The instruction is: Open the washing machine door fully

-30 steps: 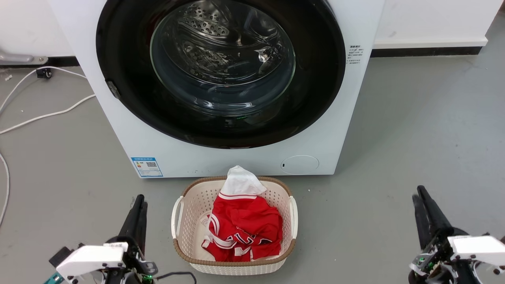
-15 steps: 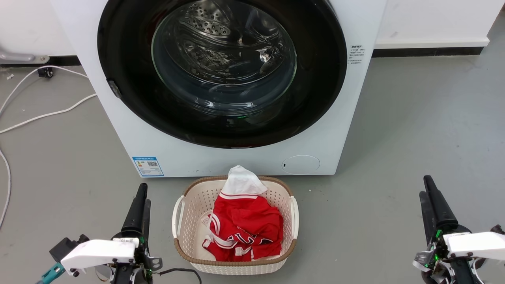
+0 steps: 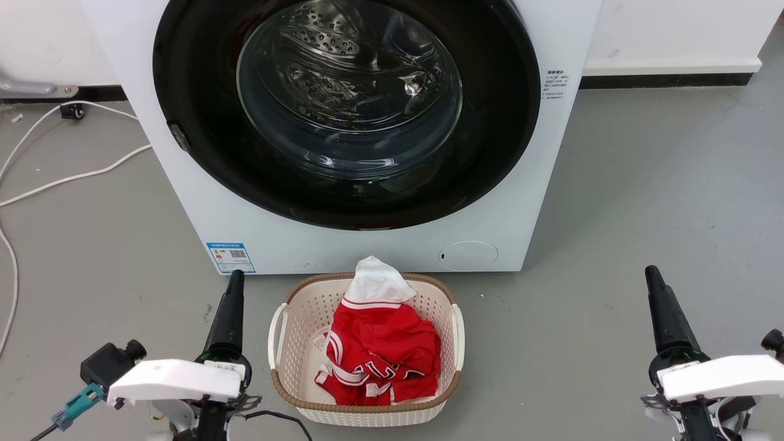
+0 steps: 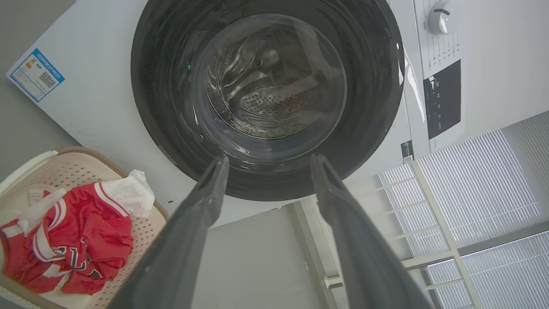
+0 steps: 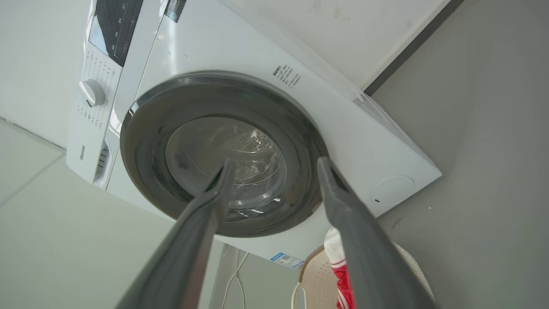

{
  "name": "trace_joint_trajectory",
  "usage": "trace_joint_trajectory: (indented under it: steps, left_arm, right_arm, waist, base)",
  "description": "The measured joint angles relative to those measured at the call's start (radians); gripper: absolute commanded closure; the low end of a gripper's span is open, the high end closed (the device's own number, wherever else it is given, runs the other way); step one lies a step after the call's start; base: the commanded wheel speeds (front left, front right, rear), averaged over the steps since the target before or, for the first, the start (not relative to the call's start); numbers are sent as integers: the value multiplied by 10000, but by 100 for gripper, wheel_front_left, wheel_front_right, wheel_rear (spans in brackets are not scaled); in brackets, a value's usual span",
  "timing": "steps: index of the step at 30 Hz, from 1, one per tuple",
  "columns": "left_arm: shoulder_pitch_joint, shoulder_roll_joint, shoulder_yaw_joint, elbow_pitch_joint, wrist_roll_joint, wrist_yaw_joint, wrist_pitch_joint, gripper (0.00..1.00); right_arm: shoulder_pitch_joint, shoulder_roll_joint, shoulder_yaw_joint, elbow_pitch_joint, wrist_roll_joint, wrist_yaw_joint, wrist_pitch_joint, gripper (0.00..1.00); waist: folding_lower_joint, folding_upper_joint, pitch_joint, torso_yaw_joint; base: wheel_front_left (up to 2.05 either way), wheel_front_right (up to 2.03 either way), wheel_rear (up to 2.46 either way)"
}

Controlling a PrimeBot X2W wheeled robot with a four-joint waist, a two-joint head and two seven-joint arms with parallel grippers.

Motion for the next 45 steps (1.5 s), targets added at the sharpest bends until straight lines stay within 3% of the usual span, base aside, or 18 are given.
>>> trace_joint_trajectory:
  steps: [22,45]
  left_arm:
    - [1,4,-495,-155,3783,90,-748,0]
    - [0,6,-809,-282,6579,132,-1367,0]
  right_arm:
    - [366,2,261,-353,-3835,2,-725,0]
    - [597,2,447,-798,-6679,2,-1032,0]
  waist:
    - [0,0,-46,54]
    - [0,0,-43,141]
  base:
    - [0,0,0]
    - [0,0,0]
